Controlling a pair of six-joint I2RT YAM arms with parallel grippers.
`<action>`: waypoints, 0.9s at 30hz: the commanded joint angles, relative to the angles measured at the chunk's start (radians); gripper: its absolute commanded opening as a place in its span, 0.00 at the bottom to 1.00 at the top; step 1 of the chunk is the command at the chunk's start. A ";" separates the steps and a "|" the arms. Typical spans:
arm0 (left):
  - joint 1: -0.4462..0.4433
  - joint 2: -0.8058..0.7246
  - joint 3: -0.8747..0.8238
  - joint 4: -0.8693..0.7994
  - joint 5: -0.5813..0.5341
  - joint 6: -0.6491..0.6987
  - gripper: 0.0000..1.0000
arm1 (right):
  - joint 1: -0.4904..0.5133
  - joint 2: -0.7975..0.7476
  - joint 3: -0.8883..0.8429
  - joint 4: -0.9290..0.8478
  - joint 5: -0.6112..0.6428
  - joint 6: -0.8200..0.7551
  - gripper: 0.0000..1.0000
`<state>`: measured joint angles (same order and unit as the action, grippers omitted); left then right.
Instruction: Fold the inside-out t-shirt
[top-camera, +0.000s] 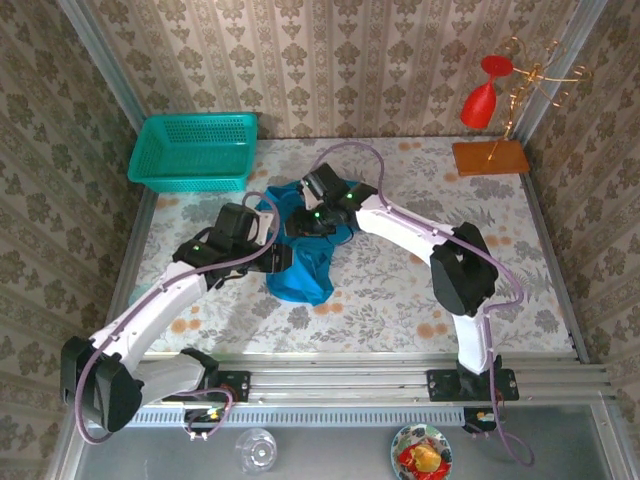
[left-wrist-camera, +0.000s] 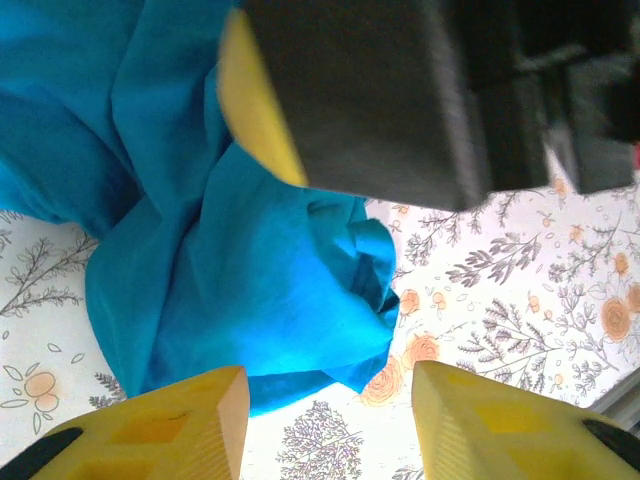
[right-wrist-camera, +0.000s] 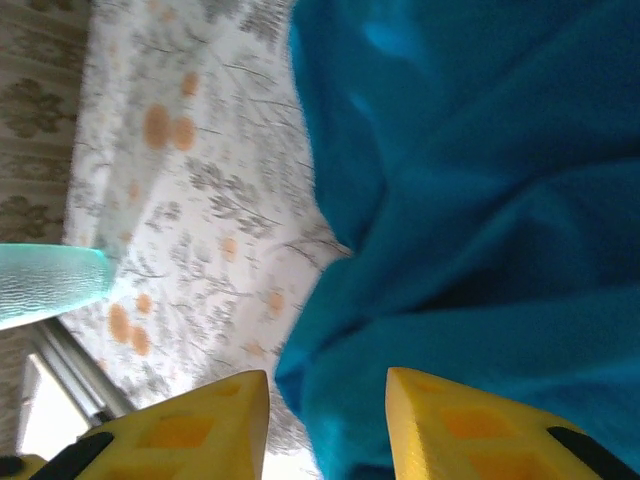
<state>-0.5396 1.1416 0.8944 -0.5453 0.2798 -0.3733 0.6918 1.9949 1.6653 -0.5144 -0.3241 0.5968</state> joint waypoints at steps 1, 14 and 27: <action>0.004 0.032 -0.018 0.014 0.004 -0.028 0.47 | -0.006 -0.066 -0.069 -0.076 0.075 -0.031 0.38; 0.005 0.121 -0.020 0.059 0.001 -0.047 0.45 | -0.001 -0.075 -0.174 -0.027 0.014 0.001 0.18; 0.009 0.253 0.026 0.143 0.025 -0.043 0.52 | 0.008 -0.333 -0.179 -0.018 0.052 0.019 0.00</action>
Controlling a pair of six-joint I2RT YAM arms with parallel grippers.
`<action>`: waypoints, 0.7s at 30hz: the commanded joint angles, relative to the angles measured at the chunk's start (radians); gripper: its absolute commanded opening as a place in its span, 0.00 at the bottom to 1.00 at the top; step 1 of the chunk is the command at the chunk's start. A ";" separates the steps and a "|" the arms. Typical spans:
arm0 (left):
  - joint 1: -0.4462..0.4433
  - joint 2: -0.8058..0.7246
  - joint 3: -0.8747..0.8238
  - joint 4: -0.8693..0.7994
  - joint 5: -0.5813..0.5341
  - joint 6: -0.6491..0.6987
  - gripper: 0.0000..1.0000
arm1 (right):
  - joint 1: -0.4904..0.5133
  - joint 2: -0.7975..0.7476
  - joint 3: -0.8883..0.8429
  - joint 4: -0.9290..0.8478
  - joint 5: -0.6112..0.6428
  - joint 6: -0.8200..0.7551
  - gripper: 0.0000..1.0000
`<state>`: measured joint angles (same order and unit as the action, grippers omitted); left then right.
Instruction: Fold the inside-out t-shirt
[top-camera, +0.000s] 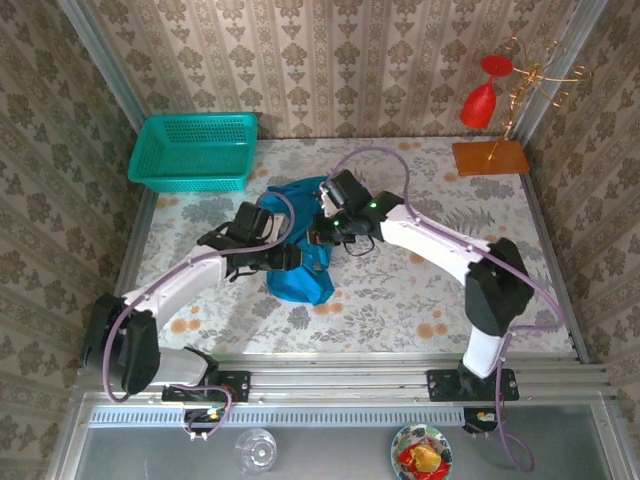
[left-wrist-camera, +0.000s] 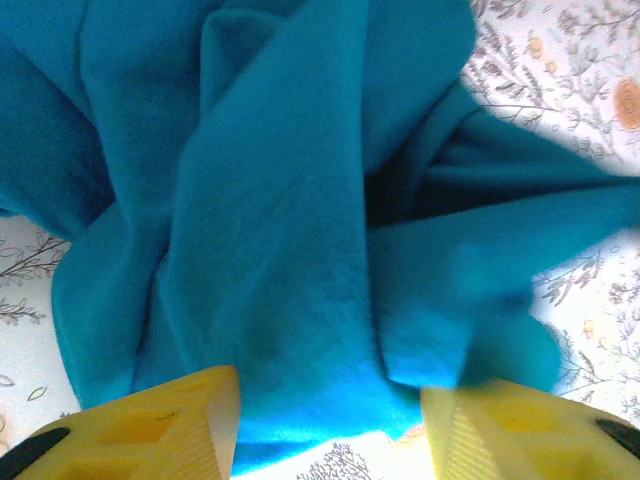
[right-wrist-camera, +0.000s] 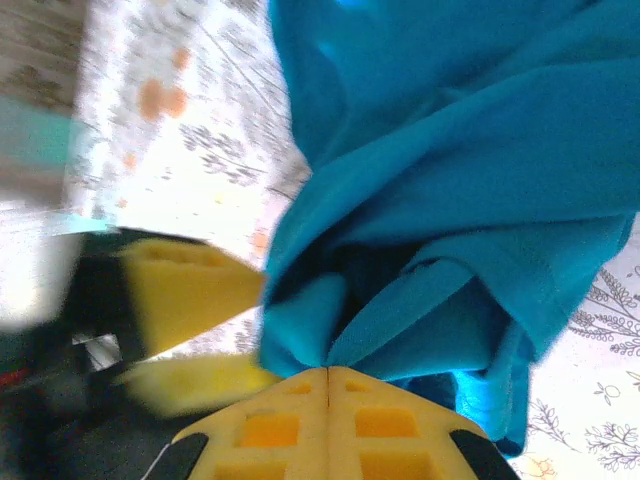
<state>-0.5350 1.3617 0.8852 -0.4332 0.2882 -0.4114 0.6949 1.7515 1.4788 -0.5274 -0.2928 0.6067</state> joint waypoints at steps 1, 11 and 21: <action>0.004 0.052 0.047 0.030 0.006 -0.001 0.51 | 0.006 -0.122 0.012 -0.041 0.037 0.002 0.00; 0.043 0.170 0.202 -0.036 -0.044 0.101 0.05 | -0.017 -0.390 0.066 -0.211 0.290 -0.099 0.00; 0.101 0.158 0.532 -0.301 -0.110 0.346 0.00 | -0.097 -0.424 -0.114 -0.149 0.170 -0.081 0.08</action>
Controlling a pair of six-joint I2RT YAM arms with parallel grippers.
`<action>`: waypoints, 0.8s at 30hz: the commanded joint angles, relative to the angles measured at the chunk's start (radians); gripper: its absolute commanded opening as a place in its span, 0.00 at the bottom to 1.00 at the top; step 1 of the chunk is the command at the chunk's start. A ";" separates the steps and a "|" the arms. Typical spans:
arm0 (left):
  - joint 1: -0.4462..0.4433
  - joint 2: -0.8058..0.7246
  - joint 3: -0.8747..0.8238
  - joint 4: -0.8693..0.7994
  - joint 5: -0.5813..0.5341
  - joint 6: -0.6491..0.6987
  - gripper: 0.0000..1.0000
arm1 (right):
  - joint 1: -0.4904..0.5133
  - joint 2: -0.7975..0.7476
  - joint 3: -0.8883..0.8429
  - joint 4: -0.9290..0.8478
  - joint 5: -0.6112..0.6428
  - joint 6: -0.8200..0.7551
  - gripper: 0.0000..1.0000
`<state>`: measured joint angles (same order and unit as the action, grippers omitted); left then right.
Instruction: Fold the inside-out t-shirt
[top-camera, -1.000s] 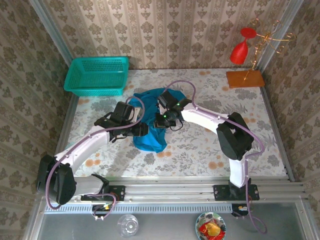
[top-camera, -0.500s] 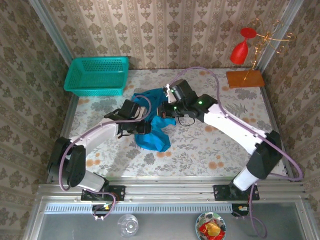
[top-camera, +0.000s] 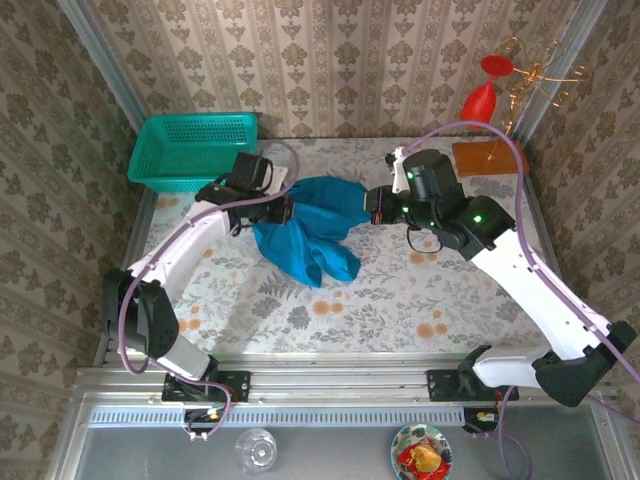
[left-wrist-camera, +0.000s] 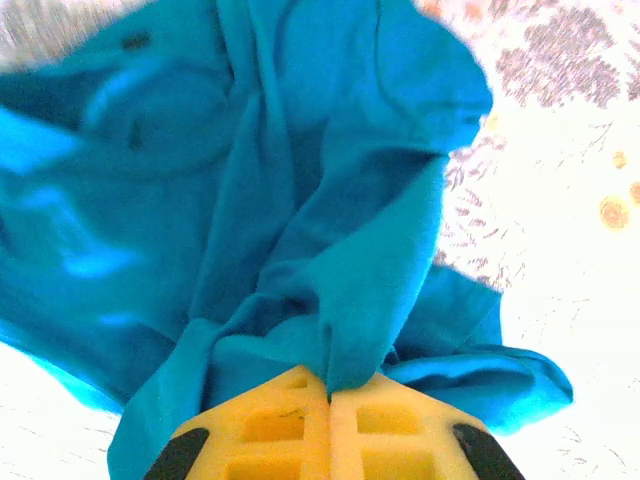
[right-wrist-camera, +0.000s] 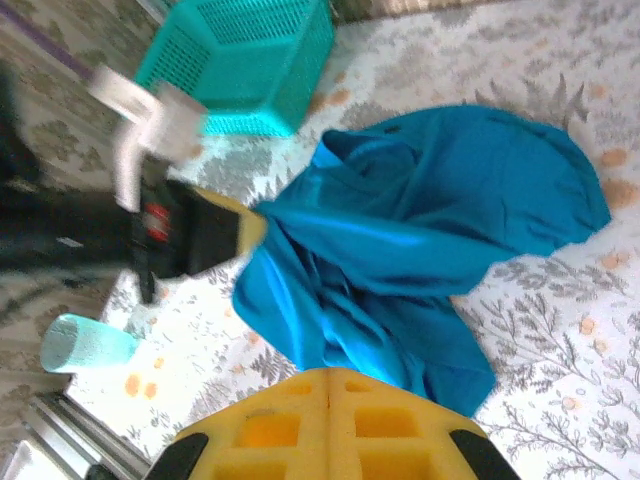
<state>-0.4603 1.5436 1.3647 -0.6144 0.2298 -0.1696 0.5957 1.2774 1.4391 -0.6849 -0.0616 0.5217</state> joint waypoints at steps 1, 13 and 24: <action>0.037 -0.032 0.059 -0.132 -0.039 0.108 0.00 | 0.004 0.072 -0.101 0.039 -0.104 0.014 0.12; 0.089 -0.230 -0.037 -0.159 0.178 0.037 0.00 | 0.062 0.511 -0.108 0.229 -0.245 0.033 0.60; 0.164 -0.298 0.045 -0.233 0.221 0.047 0.00 | -0.015 0.447 -0.120 0.157 -0.159 0.002 0.00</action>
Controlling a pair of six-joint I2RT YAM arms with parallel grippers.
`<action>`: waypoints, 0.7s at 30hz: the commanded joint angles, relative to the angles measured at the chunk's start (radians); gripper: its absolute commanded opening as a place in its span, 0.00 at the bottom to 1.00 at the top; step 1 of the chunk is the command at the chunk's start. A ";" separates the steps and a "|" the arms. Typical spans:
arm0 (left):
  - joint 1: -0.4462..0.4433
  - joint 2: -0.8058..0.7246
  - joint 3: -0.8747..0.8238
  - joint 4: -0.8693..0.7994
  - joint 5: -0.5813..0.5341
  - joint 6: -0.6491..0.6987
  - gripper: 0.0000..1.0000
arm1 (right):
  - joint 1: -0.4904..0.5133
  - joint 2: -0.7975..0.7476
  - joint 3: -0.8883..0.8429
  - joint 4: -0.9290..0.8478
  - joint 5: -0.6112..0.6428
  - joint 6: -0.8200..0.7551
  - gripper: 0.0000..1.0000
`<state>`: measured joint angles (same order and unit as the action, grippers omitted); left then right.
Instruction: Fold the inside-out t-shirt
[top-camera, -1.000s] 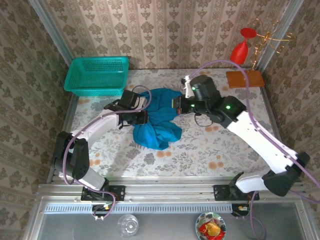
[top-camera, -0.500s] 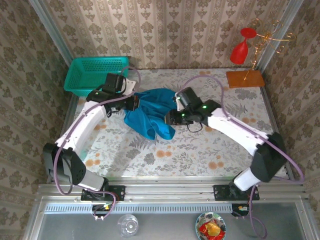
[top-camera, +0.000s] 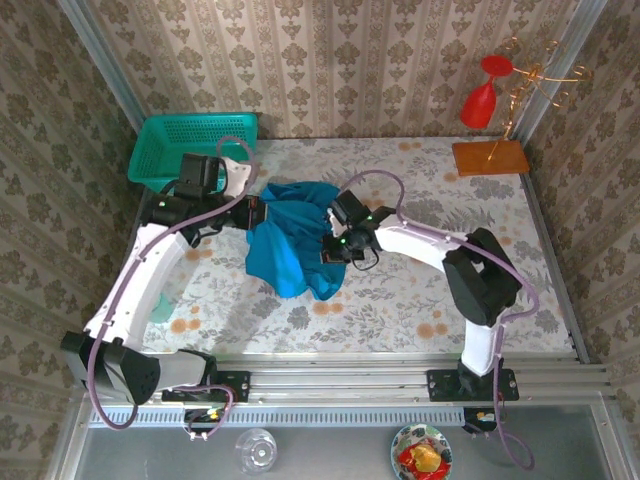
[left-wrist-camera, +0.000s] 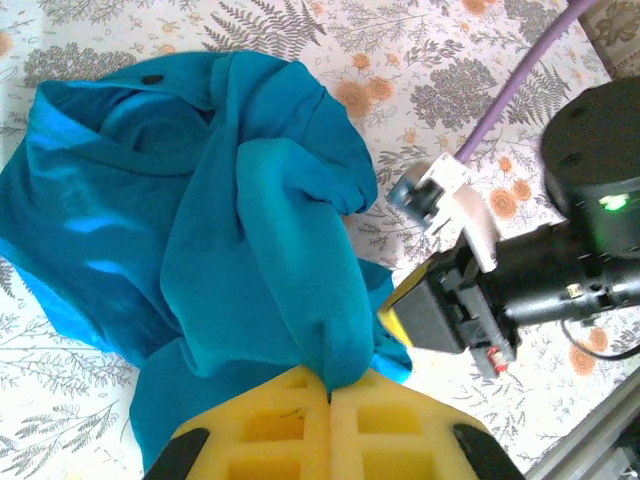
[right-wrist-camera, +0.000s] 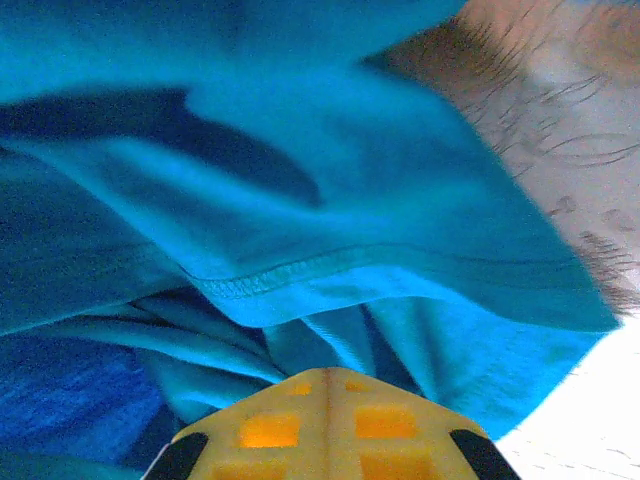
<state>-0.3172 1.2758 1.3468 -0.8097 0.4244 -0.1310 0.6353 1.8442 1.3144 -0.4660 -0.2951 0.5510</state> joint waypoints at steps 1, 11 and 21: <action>0.032 -0.033 0.072 -0.040 0.034 0.012 0.00 | -0.085 -0.166 -0.007 -0.101 0.097 -0.038 0.00; 0.069 -0.023 0.123 -0.010 0.262 0.008 0.00 | -0.254 -0.577 -0.104 -0.165 0.066 -0.139 0.10; 0.070 -0.011 0.108 -0.072 0.516 0.161 0.00 | 0.045 -0.371 -0.213 0.292 0.019 -0.310 0.39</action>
<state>-0.2527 1.2625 1.4437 -0.8383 0.8200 -0.0669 0.6594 1.4132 1.1137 -0.3424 -0.2493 0.3138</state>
